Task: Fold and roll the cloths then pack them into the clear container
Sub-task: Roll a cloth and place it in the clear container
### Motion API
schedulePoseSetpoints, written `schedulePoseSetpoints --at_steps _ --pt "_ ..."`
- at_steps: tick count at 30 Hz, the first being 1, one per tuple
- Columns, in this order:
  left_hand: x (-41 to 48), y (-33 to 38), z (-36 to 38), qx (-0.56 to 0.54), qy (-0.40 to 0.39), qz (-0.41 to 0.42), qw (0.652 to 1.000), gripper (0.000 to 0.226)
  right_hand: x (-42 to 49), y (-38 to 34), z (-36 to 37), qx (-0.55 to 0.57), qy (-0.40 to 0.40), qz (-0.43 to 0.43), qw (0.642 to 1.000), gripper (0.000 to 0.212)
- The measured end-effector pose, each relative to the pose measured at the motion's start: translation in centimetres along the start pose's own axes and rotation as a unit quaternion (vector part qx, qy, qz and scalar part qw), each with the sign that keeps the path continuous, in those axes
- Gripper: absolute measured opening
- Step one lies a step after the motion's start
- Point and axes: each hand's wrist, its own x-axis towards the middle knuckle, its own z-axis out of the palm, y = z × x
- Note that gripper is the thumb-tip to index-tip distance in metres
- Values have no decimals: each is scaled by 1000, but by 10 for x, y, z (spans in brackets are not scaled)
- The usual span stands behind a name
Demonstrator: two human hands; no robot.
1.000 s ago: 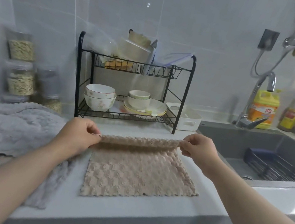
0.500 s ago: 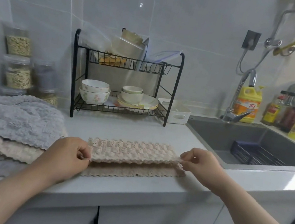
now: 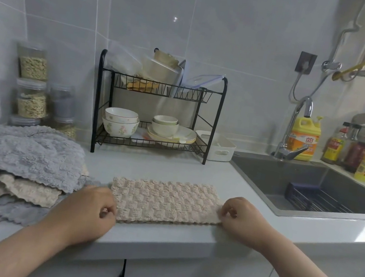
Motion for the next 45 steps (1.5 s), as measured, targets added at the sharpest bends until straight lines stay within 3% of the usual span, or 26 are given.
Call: schedulePoseSetpoints --at_steps 2,4,7,9,12,15,18,23,28,31,35,38,42,45 --pt "7 1 2 -24 30 14 999 36 9 -11 -1 78 23 69 994 7" --pt "15 4 6 -8 8 17 1000 45 17 -23 -4 157 4 148 976 13" --pt "25 1 21 27 -39 5 999 49 29 -42 -4 230 -30 180 956 35" --pt "28 -4 26 14 -39 -2 999 49 37 -50 -2 340 -47 236 909 28" --pt "29 -9 29 7 -32 2 999 47 50 -54 1 333 -48 262 905 31" --pt "30 -13 32 6 -29 5 1000 51 53 -53 -3 292 -13 219 931 42" --pt "30 -13 33 4 -29 5 1000 51 53 -41 -5 283 -36 193 939 51" --pt "30 -10 33 7 -16 6 1000 46 51 -22 -7 308 -64 184 931 51" --pt "48 7 21 -26 -6 11 1000 46 46 -9 -2 372 -36 159 914 51" --pt "70 31 20 -70 -77 13 994 59 43 -6 -1 396 -24 159 904 53" --pt "97 57 32 17 -198 23 980 88 40 -3 -10 416 -7 163 894 51" --pt "116 74 38 21 -258 31 966 95 37 -3 -24 427 21 161 890 46" --pt "131 98 50 29 -280 20 959 102 39 -6 -43 375 46 167 911 45" --pt "131 111 59 2 -235 21 972 91 42 -6 -57 286 62 180 939 47"
